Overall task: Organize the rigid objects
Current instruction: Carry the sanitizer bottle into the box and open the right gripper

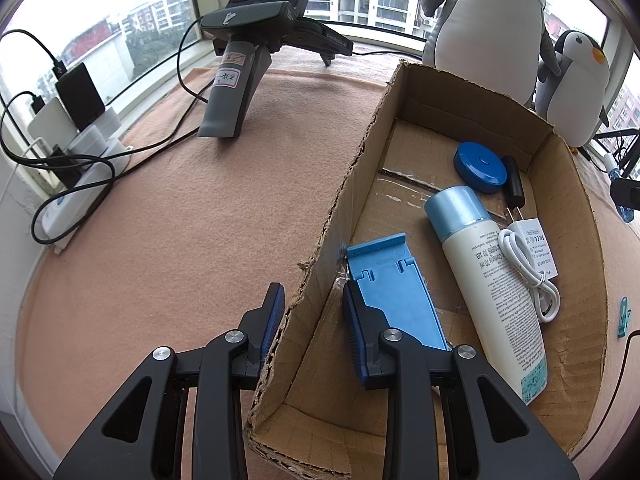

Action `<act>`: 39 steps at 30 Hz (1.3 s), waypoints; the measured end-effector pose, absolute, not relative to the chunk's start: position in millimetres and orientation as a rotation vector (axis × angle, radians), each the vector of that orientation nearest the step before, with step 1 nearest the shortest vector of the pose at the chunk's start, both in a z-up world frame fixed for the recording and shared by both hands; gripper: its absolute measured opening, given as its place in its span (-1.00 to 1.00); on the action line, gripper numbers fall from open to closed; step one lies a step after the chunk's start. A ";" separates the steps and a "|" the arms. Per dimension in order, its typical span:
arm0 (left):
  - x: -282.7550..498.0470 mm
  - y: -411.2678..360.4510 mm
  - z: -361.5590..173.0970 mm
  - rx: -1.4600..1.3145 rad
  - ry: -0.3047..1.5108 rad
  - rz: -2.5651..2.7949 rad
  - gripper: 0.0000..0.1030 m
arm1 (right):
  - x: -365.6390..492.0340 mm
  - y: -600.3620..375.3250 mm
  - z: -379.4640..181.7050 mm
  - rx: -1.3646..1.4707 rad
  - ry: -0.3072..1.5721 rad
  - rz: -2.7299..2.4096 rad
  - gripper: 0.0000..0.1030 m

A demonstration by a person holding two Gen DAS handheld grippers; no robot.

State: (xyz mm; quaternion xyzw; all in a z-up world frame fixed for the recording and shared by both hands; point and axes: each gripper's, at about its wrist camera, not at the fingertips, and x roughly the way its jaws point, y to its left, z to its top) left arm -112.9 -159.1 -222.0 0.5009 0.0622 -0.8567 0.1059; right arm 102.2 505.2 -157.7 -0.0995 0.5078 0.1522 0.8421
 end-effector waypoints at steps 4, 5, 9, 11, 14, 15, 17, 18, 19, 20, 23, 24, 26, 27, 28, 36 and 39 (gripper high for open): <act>-112.8 -159.2 -222.0 1.476 0.184 -2.524 -0.46 | 101.6 525.8 -161.2 -0.252 1.065 0.353 -0.40; -112.8 -159.1 -222.0 1.476 0.183 -2.524 -0.46 | 101.8 531.0 -163.2 -0.267 1.069 0.366 -0.40; -112.9 -159.3 -222.1 1.475 0.183 -2.524 -0.46 | 100.7 547.6 -170.0 -0.321 1.065 0.376 -0.40; -112.7 -159.2 -222.0 1.476 0.184 -2.525 -0.46 | 102.2 552.9 -173.5 -0.328 1.068 0.380 -0.40; -112.7 -159.2 -222.0 1.475 0.183 -2.524 -0.46 | 104.0 558.1 -177.1 -0.327 1.073 0.388 -0.40; -112.8 -159.3 -222.1 1.475 0.183 -2.524 -0.46 | 104.3 559.5 -178.2 -0.328 1.073 0.391 -0.40; -112.6 -159.2 -222.0 1.475 0.184 -2.524 -0.46 | 104.8 562.6 -181.0 -0.337 1.078 0.395 -0.40; -112.6 -159.2 -222.0 1.475 0.184 -2.525 -0.46 | 105.1 563.7 -182.1 -0.341 1.079 0.395 -0.40; -112.6 -159.3 -222.1 1.475 0.184 -2.525 -0.46 | 105.5 564.7 -183.1 -0.345 1.079 0.394 -0.40; -112.7 -159.4 -222.1 1.475 0.183 -2.525 -0.46 | 106.2 565.6 -184.0 -0.348 1.080 0.393 -0.40; -112.5 -159.2 -222.0 1.475 0.184 -2.525 -0.46 | 107.8 567.1 -186.3 -0.351 1.083 0.395 -0.40; -112.5 -159.2 -222.0 1.475 0.184 -2.525 -0.46 | 108.3 567.1 -186.8 -0.351 1.084 0.394 -0.40; -112.5 -159.3 -222.0 1.475 0.183 -2.525 -0.46 | 109.1 567.3 -187.6 -0.352 1.084 0.398 -0.40; -112.4 -159.3 -222.0 1.475 0.184 -2.525 -0.46 | 109.2 567.5 -187.7 -0.354 1.083 0.398 -0.40; -112.6 -159.6 -222.2 1.475 0.184 -2.525 -0.46 | 109.3 567.6 -187.9 -0.355 1.082 0.399 -0.40; -112.3 -159.2 -222.0 1.475 0.184 -2.525 -0.46 | 111.6 567.5 -185.4 -0.343 1.073 0.414 -0.31; -112.6 -159.3 -222.0 1.474 0.184 -2.525 -0.46 | 111.9 565.3 -179.0 -0.328 1.046 0.415 0.19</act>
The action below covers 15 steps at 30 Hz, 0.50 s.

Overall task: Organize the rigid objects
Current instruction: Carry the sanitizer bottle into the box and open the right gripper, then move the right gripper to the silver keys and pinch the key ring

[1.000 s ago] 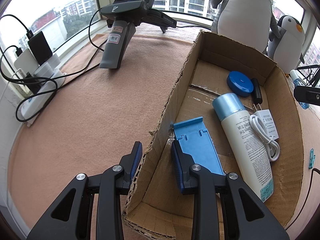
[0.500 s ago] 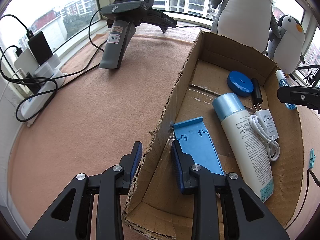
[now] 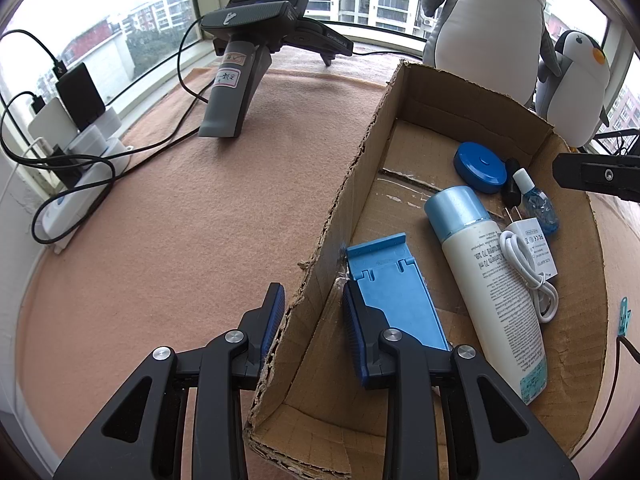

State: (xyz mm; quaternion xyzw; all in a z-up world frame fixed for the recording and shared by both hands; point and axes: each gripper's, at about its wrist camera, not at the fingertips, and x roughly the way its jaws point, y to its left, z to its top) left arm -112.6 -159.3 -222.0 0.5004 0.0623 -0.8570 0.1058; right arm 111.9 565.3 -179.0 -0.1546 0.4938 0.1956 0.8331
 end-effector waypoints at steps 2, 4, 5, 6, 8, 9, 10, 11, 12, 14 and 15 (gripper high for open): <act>-112.6 -159.2 -222.0 1.474 0.183 -2.525 -0.46 | 111.2 563.1 -173.2 -0.320 1.019 0.413 0.24; -112.7 -159.5 -222.1 1.474 0.182 -2.525 -0.46 | 112.7 561.0 -169.4 -0.315 1.014 0.408 0.25; -112.6 -159.3 -222.0 1.474 0.183 -2.525 -0.46 | 113.6 559.7 -167.8 -0.311 1.013 0.407 0.25; -112.5 -159.3 -222.0 1.474 0.184 -2.525 -0.46 | 114.3 558.3 -166.4 -0.307 1.011 0.405 0.26; -112.5 -159.2 -222.0 1.474 0.183 -2.525 -0.46 | 115.1 555.0 -164.4 -0.305 1.008 0.399 0.29; -112.9 -158.7 -221.6 1.474 0.182 -2.525 -0.46 | 115.6 553.4 -164.1 -0.305 1.009 0.397 0.29; -113.1 -159.0 -221.8 1.474 0.181 -2.525 -0.46 | 116.0 551.3 -163.6 -0.305 1.009 0.395 0.29; -112.8 -158.7 -221.6 1.474 0.183 -2.525 -0.46 | 116.4 549.6 -163.3 -0.304 1.010 0.393 0.29; -113.0 -158.8 -221.7 1.474 0.183 -2.525 -0.46 | 116.7 547.4 -162.8 -0.302 1.011 0.393 0.29; -112.8 -158.7 -221.6 1.474 0.182 -2.525 -0.46 | 117.6 542.9 -161.7 -0.295 1.014 0.391 0.30; -112.8 -158.7 -221.6 1.474 0.182 -2.525 -0.46 | 118.3 540.1 -160.9 -0.290 1.015 0.391 0.30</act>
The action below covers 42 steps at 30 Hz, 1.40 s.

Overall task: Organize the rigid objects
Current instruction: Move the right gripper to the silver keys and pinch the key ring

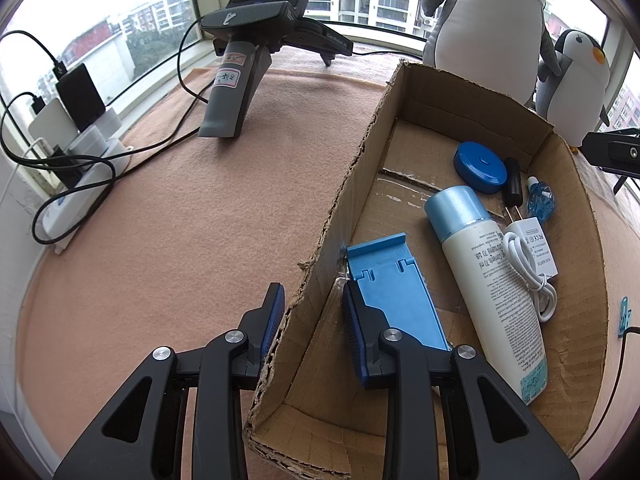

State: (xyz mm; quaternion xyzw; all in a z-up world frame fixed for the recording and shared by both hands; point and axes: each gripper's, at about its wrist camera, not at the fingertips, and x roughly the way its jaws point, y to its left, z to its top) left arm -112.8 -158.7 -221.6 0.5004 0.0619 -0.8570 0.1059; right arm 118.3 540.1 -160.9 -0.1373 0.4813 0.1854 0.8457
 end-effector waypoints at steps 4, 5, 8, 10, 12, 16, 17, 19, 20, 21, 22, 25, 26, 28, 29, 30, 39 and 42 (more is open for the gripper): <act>-112.8 -158.7 -221.6 1.474 0.182 -2.525 -0.46 | 121.6 526.3 -156.2 -0.270 1.016 0.384 0.30; -112.7 -158.6 -221.6 1.474 0.183 -2.525 -0.46 | 122.6 522.2 -155.1 -0.265 1.017 0.381 0.31; -112.7 -158.7 -221.6 1.474 0.182 -2.525 -0.46 | 126.7 507.7 -153.4 -0.248 1.023 0.367 0.31; -112.9 -158.9 -221.8 1.474 0.182 -2.525 -0.46 | 129.7 497.4 -153.5 -0.225 1.033 0.360 0.31; -112.6 -158.6 -221.6 1.474 0.183 -2.525 -0.46 | 132.7 487.2 -154.9 -0.202 1.049 0.356 0.31; -112.6 -158.6 -221.6 1.473 0.182 -2.524 -0.46 | 137.0 470.2 -160.1 -0.198 1.072 0.333 0.31; -112.6 -158.6 -221.6 1.473 0.182 -2.524 -0.46 | 138.4 466.4 -161.8 -0.193 1.080 0.332 0.31; -112.6 -158.6 -221.7 1.474 0.183 -2.525 -0.46 | 140.7 458.9 -165.1 -0.183 1.090 0.322 0.31; -112.5 -158.5 -221.6 1.474 0.183 -2.524 -0.46 | 142.0 455.2 -166.7 -0.179 1.093 0.316 0.31; -112.5 -158.5 -221.7 1.474 0.182 -2.524 -0.46 | 143.3 451.6 -168.5 -0.172 1.100 0.316 0.31; -112.7 -158.7 -221.8 1.474 0.181 -2.524 -0.46 | 144.7 448.1 -170.6 -0.164 1.110 0.319 0.31; -112.5 -158.5 -221.7 1.473 0.183 -2.524 -0.46 | 147.9 439.6 -176.8 -0.151 1.130 0.315 0.31; -112.4 -158.4 -221.6 1.473 0.182 -2.525 -0.46 | 148.9 437.1 -178.9 -0.148 1.136 0.312 0.31; -112.5 -158.5 -221.7 1.473 0.183 -2.525 -0.46 | 151.2 431.8 -183.2 -0.139 1.149 0.306 0.30; -112.4 -158.4 -221.7 1.473 0.183 -2.524 -0.46 | 152.6 429.5 -185.9 -0.132 1.156 0.304 0.30; -112.4 -158.3 -221.7 1.473 0.183 -2.524 -0.46 | 154.1 427.1 -188.2 -0.126 1.163 0.302 0.30; -112.4 -158.3 -221.7 1.473 0.182 -2.524 -0.46 | 163.9 410.2 -207.8 -0.075 1.220 0.287 -0.03; -112.5 -158.5 -221.8 1.473 0.181 -2.524 -0.46 | 166.2 407.2 -212.3 -0.059 1.230 0.286 -0.16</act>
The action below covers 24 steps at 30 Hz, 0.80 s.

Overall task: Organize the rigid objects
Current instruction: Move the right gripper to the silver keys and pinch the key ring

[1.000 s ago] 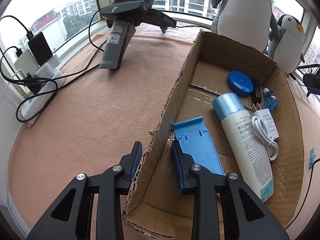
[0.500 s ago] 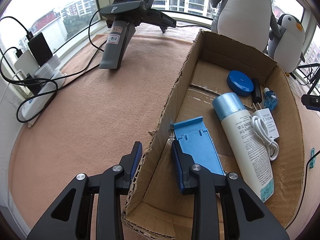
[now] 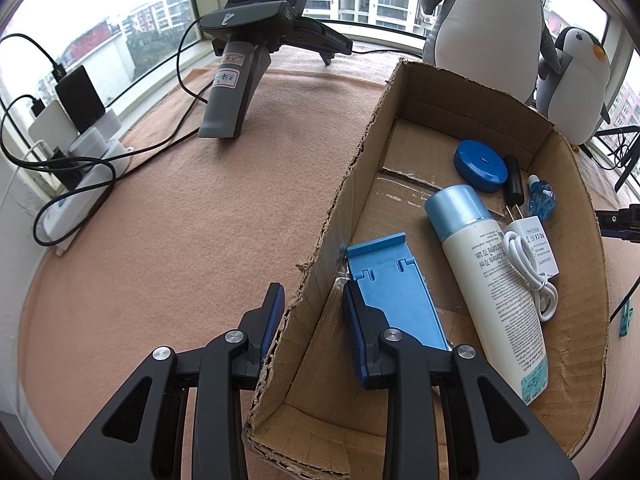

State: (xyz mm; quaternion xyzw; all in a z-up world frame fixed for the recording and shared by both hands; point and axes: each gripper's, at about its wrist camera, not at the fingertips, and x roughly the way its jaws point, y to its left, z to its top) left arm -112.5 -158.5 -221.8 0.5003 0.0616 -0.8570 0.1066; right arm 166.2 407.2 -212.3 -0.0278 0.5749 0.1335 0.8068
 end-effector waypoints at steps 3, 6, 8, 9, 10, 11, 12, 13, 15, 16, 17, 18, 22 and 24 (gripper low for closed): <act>-112.5 -158.5 -221.8 1.473 0.182 -2.524 -0.46 | 166.5 407.1 -214.9 -0.057 1.237 0.288 -0.28; -112.4 -158.2 -221.6 1.473 0.182 -2.524 -0.46 | 166.4 408.6 -216.9 -0.061 1.242 0.294 -0.39; -112.4 -158.1 -221.6 1.473 0.182 -2.524 -0.46 | 166.3 410.1 -217.7 -0.065 1.242 0.295 -0.42; -112.4 -158.3 -221.7 1.473 0.182 -2.524 -0.46 | 166.2 410.7 -218.2 -0.065 1.243 0.296 -0.45; -112.5 -158.4 -221.8 1.473 0.182 -2.524 -0.46 | 166.3 411.3 -219.0 -0.066 1.245 0.296 -0.57; -112.4 -158.1 -221.7 1.473 0.182 -2.524 -0.46 | 166.3 411.8 -219.9 -0.067 1.249 0.298 -0.65; -112.4 -158.0 -221.6 1.473 0.182 -2.524 -0.46 | 165.7 412.5 -220.2 -0.069 1.252 0.300 -0.66; -112.4 -158.0 -221.6 1.473 0.182 -2.524 -0.46 | 165.1 413.0 -220.4 -0.075 1.251 0.298 -0.69; -112.4 -158.0 -221.6 1.473 0.183 -2.524 -0.46 | 164.5 413.6 -220.5 -0.083 1.249 0.294 -0.79; -113.0 -158.1 -221.5 1.472 0.183 -2.524 -0.46 | 164.2 413.6 -220.5 -0.082 1.249 0.294 -0.88; -113.1 -158.1 -221.5 1.472 0.183 -2.524 -0.46 | 164.5 414.6 -220.6 -0.083 1.248 0.292 -0.91; -113.1 -158.0 -221.5 1.472 0.182 -2.524 -0.46 | 164.2 415.1 -220.4 -0.087 1.244 0.288 -0.92; -113.1 -158.0 -221.5 1.472 0.182 -2.524 -0.46 | 159.5 415.4 -216.7 -0.110 1.223 0.283 -0.95; -113.1 -157.9 -221.5 1.472 0.183 -2.524 -0.46 | 156.7 416.1 -214.0 -0.120 1.211 0.283 -0.96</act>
